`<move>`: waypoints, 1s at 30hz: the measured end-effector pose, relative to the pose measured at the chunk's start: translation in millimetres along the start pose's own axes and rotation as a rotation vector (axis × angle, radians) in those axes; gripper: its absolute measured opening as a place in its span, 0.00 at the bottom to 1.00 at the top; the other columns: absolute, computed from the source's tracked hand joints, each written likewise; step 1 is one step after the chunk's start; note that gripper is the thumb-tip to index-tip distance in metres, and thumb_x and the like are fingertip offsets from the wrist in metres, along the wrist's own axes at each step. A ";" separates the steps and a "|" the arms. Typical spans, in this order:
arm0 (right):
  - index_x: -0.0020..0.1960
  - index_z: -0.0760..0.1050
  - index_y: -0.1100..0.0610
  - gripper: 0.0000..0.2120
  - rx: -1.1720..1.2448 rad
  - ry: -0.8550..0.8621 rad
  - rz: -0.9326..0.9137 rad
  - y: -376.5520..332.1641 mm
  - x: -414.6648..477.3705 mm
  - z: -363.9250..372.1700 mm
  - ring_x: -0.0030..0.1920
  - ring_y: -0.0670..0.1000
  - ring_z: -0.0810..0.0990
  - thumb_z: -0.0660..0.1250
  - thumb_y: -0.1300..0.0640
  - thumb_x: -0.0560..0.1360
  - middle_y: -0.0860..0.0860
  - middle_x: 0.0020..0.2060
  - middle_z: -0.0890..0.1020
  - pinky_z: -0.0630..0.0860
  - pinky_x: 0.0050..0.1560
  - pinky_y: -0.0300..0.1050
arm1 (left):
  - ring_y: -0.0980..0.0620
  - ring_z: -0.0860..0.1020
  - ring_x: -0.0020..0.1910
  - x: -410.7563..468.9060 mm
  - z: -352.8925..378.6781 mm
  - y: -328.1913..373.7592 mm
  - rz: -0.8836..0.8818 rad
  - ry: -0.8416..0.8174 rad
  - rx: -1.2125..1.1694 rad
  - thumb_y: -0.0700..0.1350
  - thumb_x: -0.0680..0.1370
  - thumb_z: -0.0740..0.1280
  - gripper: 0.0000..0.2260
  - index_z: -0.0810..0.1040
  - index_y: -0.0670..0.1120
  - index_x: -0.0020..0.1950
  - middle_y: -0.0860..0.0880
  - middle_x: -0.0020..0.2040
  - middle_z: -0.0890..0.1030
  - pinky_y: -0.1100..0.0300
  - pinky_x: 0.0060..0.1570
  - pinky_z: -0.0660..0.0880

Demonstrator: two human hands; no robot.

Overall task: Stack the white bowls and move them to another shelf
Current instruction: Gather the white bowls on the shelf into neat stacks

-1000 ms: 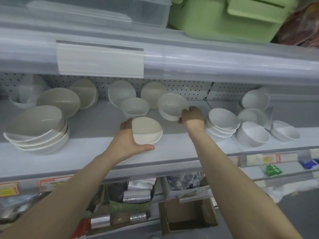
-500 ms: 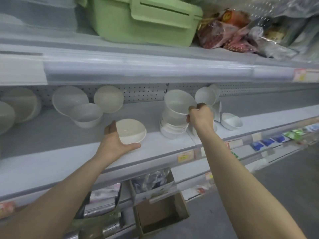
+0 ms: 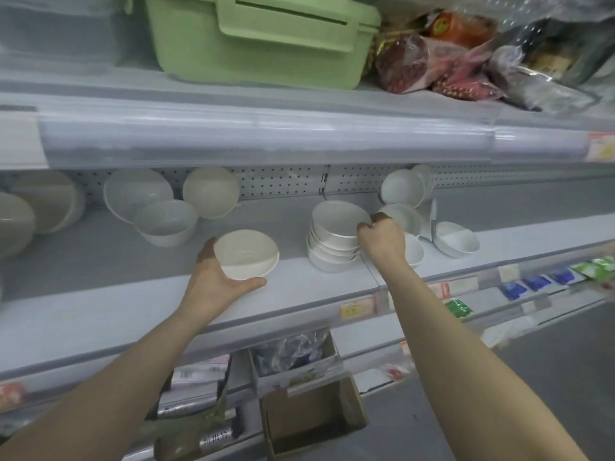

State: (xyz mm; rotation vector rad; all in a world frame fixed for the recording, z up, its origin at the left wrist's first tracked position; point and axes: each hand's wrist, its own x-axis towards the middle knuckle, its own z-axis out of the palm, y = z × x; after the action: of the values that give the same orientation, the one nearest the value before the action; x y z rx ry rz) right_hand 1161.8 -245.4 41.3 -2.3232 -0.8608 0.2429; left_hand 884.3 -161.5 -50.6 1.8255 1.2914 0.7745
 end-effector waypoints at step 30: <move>0.65 0.75 0.48 0.15 -0.213 -0.001 -0.392 -125.0 -42.5 131.7 0.62 0.58 0.72 0.57 0.51 0.81 0.55 0.55 0.82 0.65 0.58 0.49 | 0.58 0.75 0.58 -28.3 -88.5 -44.4 0.072 0.022 -0.106 0.52 0.57 0.84 0.42 0.66 0.54 0.65 0.56 0.60 0.76 0.61 0.57 0.74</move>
State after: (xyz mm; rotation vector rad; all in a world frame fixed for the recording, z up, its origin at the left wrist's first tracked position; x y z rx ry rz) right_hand 1015.0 -133.4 15.3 -2.2812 -1.3747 -0.0168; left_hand 781.7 -158.6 -42.7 1.7913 1.1812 0.8880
